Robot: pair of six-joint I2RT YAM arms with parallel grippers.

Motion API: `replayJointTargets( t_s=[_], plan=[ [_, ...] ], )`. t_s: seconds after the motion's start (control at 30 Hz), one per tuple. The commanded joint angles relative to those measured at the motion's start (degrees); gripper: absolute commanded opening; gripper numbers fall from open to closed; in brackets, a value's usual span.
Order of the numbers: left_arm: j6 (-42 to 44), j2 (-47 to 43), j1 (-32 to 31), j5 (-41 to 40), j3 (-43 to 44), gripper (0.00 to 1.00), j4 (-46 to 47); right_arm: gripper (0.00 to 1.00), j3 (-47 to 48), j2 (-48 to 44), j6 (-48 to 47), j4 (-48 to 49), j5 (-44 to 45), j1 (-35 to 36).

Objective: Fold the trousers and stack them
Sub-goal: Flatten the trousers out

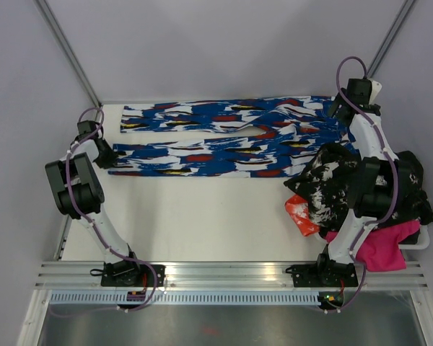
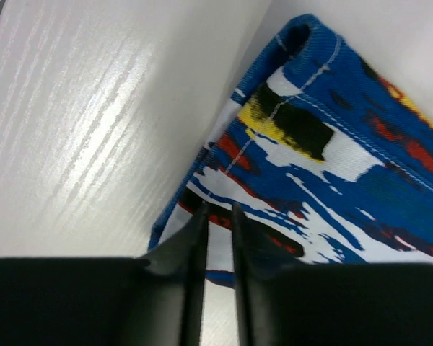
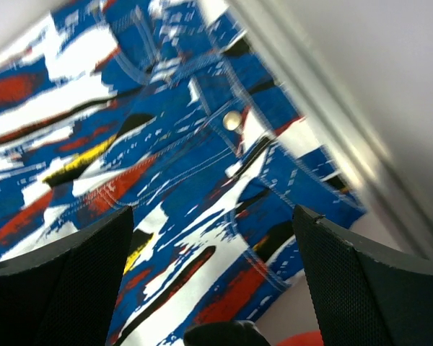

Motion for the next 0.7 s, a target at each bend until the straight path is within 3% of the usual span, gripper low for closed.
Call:
replayJointTargets(
  t_s=[0.0, 0.03, 0.07, 0.17, 0.27, 0.33, 0.37, 0.4, 0.53, 0.6, 0.67],
  plan=[
    [1.6, -6.3, -0.1, 5.3, 2.8, 0.28, 1.8, 0.96, -0.5, 3.5, 1.6, 0.7, -4.6, 0.0],
    [1.5, -8.1, -0.3, 5.3, 3.1, 0.34, 1.5, 0.95, -0.6, 3.9, 2.1, 1.5, -7.8, 0.0],
    [1.3, -9.0, -0.7, 5.5, 3.3, 0.47, 1.3, 0.92, -0.5, 5.0, 2.1, 2.6, -9.9, 0.0],
    [0.9, -11.3, -1.5, 6.1, 4.5, 0.62, 1.1, 0.87, 2.9, 8.2, -0.1, 5.2, -15.9, 1.4],
    [0.3, -9.5, -1.6, 7.8, 7.3, 0.68, 3.4, 0.79, 9.9, 12.5, -5.6, 2.9, -16.4, 5.3],
    [-0.5, -6.9, -1.9, 8.8, 9.8, 0.7, 5.3, 0.68, 14.1, 14.8, -6.9, 1.9, -16.2, 7.6],
    [-0.8, -2.9, -2.3, 9.0, 13.6, 0.71, 6.6, 0.62, 15.2, 16.5, -6.8, 1.2, -16.5, 8.0],
    [-1.3, -0.5, -2.4, 9.0, 15.9, 0.71, 6.8, 0.46, 15.8, 17.0, -6.3, 1.2, -16.9, 8.4],
    [-2.6, 12.7, -3.5, 5.8, 30.4, 0.74, 3.3, 0.08, 13.2, 16.3, -4.0, 4.2, -18.6, 8.5],
    [-4.1, 19.8, -3.4, 4.1, 38.9, 0.75, 0.0, 0.04, 11.2, 14.6, -3.7, 6.2, -18.5, 8.4],
    [-4.4, 23.2, -3.7, 1.8, 44.6, 0.76, -1.2, 0.15, 9.7, 13.4, -3.6, 6.5, -18.1, 8.4]
  ],
)
